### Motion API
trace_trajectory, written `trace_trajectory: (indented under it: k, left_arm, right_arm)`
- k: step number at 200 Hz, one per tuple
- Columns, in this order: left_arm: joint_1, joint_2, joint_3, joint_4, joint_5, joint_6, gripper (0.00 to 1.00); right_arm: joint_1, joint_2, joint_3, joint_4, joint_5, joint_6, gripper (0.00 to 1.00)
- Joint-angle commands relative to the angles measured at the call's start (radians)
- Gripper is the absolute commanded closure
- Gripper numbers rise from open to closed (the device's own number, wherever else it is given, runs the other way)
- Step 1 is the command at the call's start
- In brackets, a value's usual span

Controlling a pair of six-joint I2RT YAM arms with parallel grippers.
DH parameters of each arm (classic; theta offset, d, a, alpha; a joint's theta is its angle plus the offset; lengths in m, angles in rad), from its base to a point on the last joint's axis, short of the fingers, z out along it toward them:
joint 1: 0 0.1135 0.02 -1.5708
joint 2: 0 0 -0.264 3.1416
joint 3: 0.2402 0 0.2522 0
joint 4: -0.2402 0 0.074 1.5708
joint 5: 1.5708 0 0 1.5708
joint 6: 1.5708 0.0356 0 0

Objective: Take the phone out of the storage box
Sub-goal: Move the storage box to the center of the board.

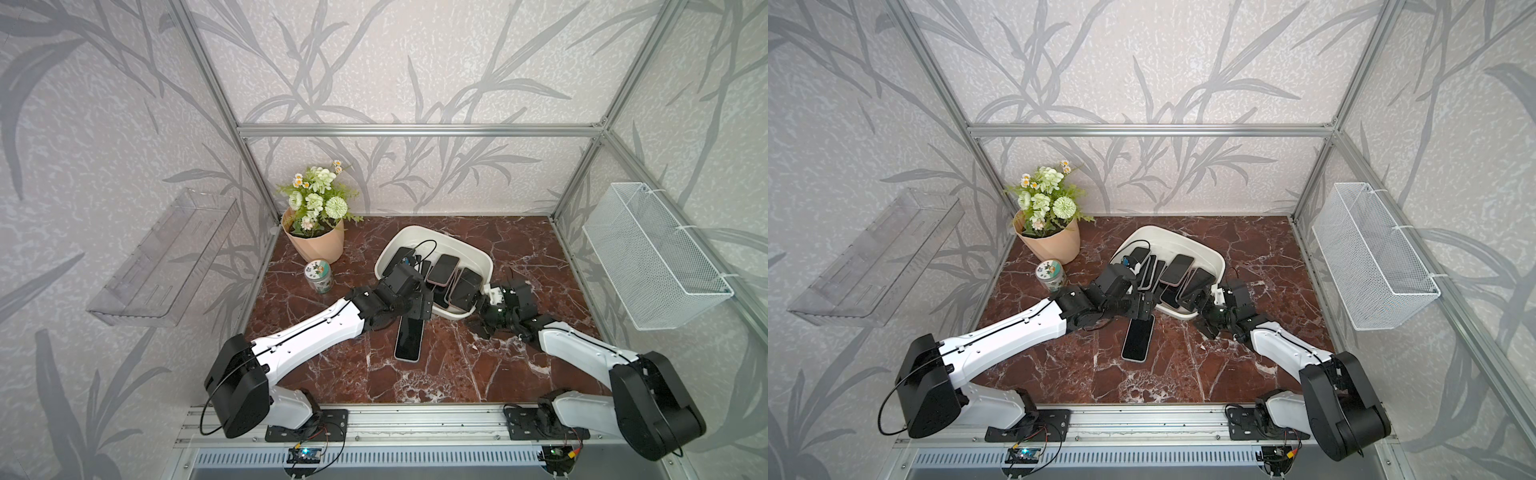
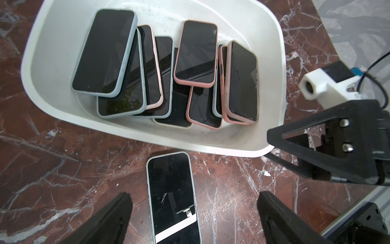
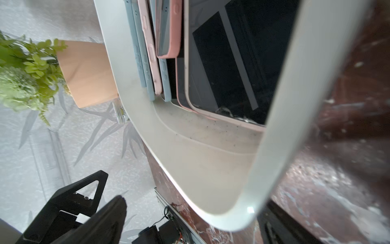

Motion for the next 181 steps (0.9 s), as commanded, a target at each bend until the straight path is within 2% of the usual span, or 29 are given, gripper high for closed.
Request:
trace_trajectory:
  k: [1, 40, 76, 126, 181]
  left_arm:
    - [0.018, 0.007, 0.038, -0.002, 0.02, 0.034, 0.02]
    - [0.037, 0.126, 0.147, -0.031, 0.044, 0.104, 0.02]
    - [0.043, 0.294, 0.3, -0.084, 0.058, 0.176, 0.03]
    - [0.053, 0.537, 0.562, -0.198, 0.067, 0.247, 0.04]
    - [0.068, 0.769, 0.873, -0.329, -0.024, 0.301, 0.03]
  right_arm:
    - [0.012, 0.032, -0.019, 0.26, 0.038, 0.142, 0.01]
    - [-0.005, 0.075, -0.069, 0.4, 0.138, 0.188, 0.01]
    - [-0.084, 0.086, -0.038, 0.44, 0.117, 0.195, 0.0]
    - [-0.151, 0.082, 0.035, 0.365, 0.061, 0.153, 0.01]
    - [-0.174, 0.01, -0.009, 0.239, 0.022, 0.068, 0.01]
